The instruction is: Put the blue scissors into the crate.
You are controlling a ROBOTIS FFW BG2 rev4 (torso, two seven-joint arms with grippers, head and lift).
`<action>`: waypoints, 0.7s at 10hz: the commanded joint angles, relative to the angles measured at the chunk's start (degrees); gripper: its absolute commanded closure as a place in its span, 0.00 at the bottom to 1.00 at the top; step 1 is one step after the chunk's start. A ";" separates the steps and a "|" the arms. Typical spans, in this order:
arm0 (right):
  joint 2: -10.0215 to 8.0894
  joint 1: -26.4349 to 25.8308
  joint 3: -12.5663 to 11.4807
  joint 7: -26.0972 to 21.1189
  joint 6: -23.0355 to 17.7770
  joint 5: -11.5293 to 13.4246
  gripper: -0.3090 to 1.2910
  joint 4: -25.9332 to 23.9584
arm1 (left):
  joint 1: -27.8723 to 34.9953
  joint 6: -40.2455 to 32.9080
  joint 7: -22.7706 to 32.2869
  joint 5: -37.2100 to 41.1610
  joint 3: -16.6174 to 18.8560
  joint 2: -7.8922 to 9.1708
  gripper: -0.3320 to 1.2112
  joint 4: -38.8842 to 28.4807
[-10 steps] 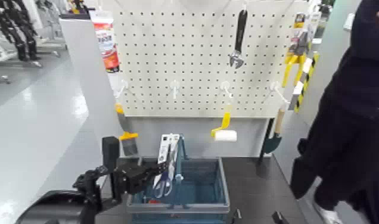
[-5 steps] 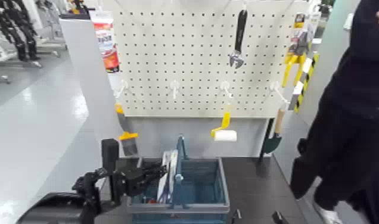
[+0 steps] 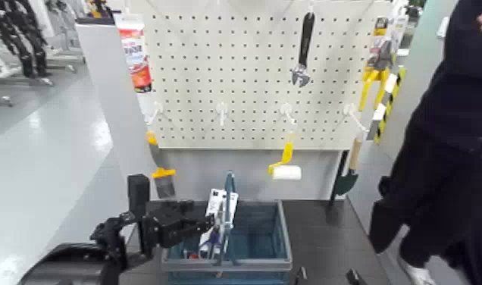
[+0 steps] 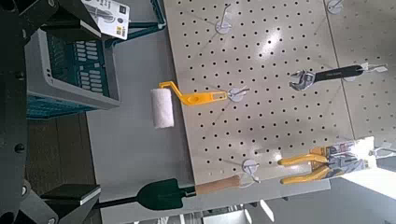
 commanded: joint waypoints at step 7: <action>-0.18 0.26 -0.18 0.00 0.88 -0.04 0.28 -0.53 | 17.13 -9.40 16.89 -1.94 4.38 -0.91 0.25 -23.93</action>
